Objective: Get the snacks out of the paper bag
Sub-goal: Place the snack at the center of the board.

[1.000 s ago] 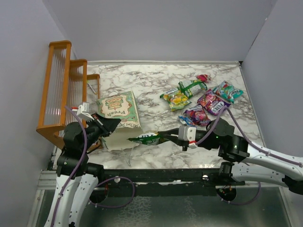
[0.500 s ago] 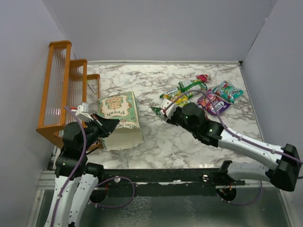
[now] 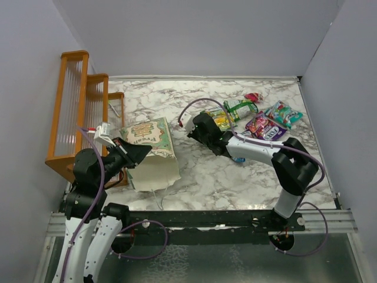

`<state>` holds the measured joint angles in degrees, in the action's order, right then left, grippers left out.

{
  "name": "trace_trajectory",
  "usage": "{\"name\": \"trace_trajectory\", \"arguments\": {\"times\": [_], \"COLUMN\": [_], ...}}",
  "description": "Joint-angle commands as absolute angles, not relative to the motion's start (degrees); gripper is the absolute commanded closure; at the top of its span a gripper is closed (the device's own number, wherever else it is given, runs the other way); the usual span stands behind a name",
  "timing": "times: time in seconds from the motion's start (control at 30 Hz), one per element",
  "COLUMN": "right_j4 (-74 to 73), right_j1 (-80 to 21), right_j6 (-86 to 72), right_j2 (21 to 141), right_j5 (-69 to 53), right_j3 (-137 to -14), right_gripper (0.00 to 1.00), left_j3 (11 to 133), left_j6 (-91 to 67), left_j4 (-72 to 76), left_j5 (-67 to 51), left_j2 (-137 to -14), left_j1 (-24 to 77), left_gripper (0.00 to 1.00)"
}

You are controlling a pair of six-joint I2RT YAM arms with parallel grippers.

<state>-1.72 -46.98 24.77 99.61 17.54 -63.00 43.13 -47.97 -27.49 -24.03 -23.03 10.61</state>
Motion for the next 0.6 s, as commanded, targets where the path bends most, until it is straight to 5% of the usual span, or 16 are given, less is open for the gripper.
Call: {"name": "trace_trajectory", "arguments": {"times": [0.0,0.17,0.37,0.57], "right_j4": [-3.2,-7.1,-1.8,-1.0], "right_j1": [-46.8,-46.8,-46.8,-46.6], "right_j6": [19.1,13.8,7.5,1.7], "right_j2": [105.0,109.4,102.4,90.8], "right_j5": [18.3,16.7,11.4,18.2], "right_j3": [-68.8,-74.2,-69.4,-66.2], "right_gripper": [0.99,0.97,0.47,0.21], "left_j3": [46.2,50.5,53.0,50.3], "left_j6": [-50.8,-54.4,-64.7,-77.6], "left_j4": [-21.9,-20.9,-18.3,-12.3], "left_j5": [-29.7,-30.2,-30.6,-31.2], "left_j2": [-25.6,-29.2,-32.3,-33.2], "left_j1": [10.6,10.6,10.6,10.6], "left_gripper": [1.00,1.00,1.00,1.00]}}
